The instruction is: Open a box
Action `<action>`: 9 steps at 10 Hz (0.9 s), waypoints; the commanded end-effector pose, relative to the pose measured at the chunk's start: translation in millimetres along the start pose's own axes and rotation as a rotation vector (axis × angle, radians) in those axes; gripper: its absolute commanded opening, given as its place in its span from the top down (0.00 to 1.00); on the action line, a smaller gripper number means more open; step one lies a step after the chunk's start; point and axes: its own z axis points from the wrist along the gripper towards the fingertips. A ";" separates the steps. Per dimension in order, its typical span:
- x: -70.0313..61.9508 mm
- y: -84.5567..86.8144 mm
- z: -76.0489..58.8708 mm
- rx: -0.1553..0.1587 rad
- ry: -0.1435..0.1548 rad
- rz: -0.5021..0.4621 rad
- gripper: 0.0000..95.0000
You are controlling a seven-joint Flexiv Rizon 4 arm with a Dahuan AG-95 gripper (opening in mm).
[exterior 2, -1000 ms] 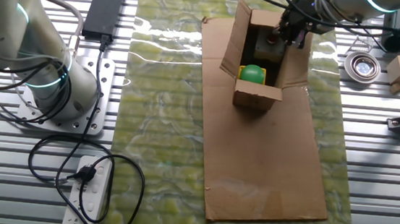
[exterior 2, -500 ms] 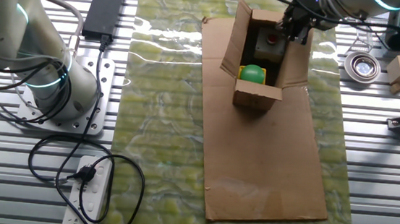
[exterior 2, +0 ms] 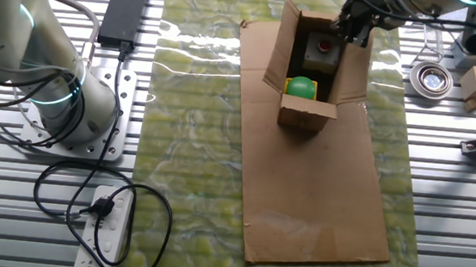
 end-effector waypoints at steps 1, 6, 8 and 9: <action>0.4 3.9 -2.0 -0.012 0.000 0.018 1.00; -0.3 14.8 -6.2 -0.082 -0.050 0.060 1.00; -1.0 19.7 -7.3 -0.085 -0.058 0.060 1.00; -1.4 24.2 -7.3 -0.085 -0.062 0.058 1.00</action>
